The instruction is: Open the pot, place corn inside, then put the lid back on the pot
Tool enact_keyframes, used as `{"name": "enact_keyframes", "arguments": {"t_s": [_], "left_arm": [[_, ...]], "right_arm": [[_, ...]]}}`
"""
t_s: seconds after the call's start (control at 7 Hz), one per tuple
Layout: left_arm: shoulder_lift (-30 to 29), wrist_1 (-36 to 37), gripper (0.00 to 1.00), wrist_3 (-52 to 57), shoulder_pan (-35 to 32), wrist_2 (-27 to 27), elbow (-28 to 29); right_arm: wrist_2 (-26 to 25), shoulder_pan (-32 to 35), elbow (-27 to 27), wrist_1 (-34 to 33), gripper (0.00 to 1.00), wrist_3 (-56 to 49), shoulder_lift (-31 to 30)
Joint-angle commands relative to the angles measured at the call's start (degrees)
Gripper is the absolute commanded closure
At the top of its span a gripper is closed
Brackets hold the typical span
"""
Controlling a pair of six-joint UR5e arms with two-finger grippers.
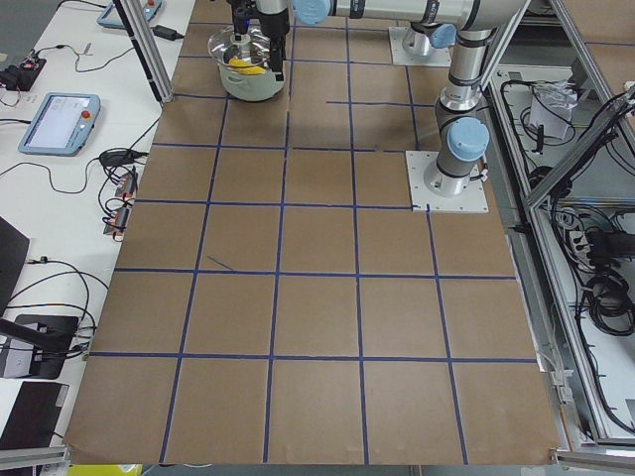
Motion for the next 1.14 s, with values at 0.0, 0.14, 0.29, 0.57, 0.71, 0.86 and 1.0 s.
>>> {"name": "enact_keyframes", "arguments": {"t_s": [0.0,0.14,0.29,0.57,0.71,0.86,1.0], "left_arm": [[1.37,0.05,0.00,0.50,0.06,-0.18,-1.05],[1.55,-0.03,0.00,0.59,0.15,-0.09,-1.05],[2.08,-0.38,0.00,0.50,0.06,0.17,-1.31],[4.18,1.10,0.00,0.59,0.41,0.00,-3.85],[5.06,1.37,0.00,0.85,1.89,0.78,-3.95],[5.24,1.20,0.00,2.85,3.12,0.96,-4.04],[5.33,1.37,0.00,2.35,3.14,0.96,-3.87]], "right_arm": [[-0.02,-0.05,-0.36,0.01,0.89,-0.58,0.78],[-0.02,-0.06,0.16,0.27,0.89,-0.76,0.78],[-0.02,-0.06,0.26,0.62,0.89,-0.85,0.78],[-0.02,-0.06,0.26,2.54,0.89,-0.85,0.25],[-0.02,-0.06,0.34,2.82,0.89,-0.85,0.16],[-0.02,-0.06,0.43,2.91,0.89,-0.93,0.07],[0.07,-0.06,0.52,2.91,0.89,-0.93,0.07]]}}
